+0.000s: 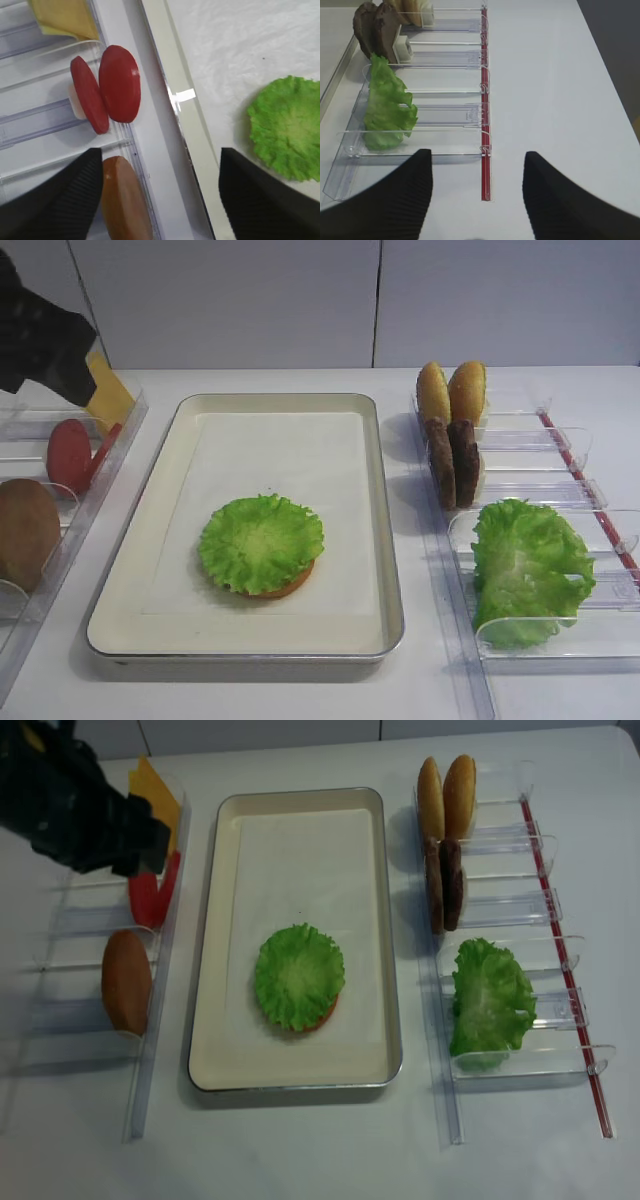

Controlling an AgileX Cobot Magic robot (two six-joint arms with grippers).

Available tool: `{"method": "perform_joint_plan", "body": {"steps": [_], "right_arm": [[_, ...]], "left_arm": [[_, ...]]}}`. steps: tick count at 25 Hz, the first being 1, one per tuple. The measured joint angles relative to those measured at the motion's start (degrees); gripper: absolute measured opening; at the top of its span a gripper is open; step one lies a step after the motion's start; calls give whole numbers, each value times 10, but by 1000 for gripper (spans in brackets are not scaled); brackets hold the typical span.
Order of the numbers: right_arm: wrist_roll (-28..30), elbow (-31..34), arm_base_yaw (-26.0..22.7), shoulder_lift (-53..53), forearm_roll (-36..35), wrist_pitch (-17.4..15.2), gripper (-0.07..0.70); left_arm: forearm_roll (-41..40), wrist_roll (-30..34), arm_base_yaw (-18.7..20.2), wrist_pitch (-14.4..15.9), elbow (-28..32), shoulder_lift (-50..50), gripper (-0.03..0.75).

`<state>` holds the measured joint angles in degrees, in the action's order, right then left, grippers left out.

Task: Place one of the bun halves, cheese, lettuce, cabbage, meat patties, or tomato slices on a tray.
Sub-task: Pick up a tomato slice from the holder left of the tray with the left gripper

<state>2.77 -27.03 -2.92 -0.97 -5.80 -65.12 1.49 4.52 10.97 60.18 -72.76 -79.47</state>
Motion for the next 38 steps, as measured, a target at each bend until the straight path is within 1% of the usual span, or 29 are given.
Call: {"method": "perform_joint_plan", "body": {"steps": [4, 9, 12, 19, 23, 26, 31, 35, 36, 38], "right_arm": [[0, 0, 0, 0, 0, 0, 438], [0, 0, 0, 0, 0, 0, 438], [0, 0, 0, 0, 0, 0, 438], [0, 0, 0, 0, 0, 0, 438], [0, 0, 0, 0, 0, 0, 438], [0, 0, 0, 0, 0, 0, 438], [0, 0, 0, 0, 1, 0, 438], [0, 0, 0, 0, 1, 0, 438], [0, 0, 0, 0, 1, 0, 438], [0, 0, 0, 0, 1, 0, 438]], "left_arm": [[-28, -34, 11, 1, -38, -75, 458], [-35, -40, 11, 1, -79, -155, 456], [-42, -41, 11, 1, -100, -200, 440], [-61, -45, 11, 0, -138, -278, 424], [-71, -51, 11, 0, -148, -302, 408], [-86, -62, 11, 6, -149, -310, 355], [-104, -69, 11, 19, -152, -310, 179], [-118, -69, 11, 32, -154, -310, 57], [-119, -69, 11, 34, -156, -310, 45], [-120, -67, 11, 39, -158, -310, 46]]}}
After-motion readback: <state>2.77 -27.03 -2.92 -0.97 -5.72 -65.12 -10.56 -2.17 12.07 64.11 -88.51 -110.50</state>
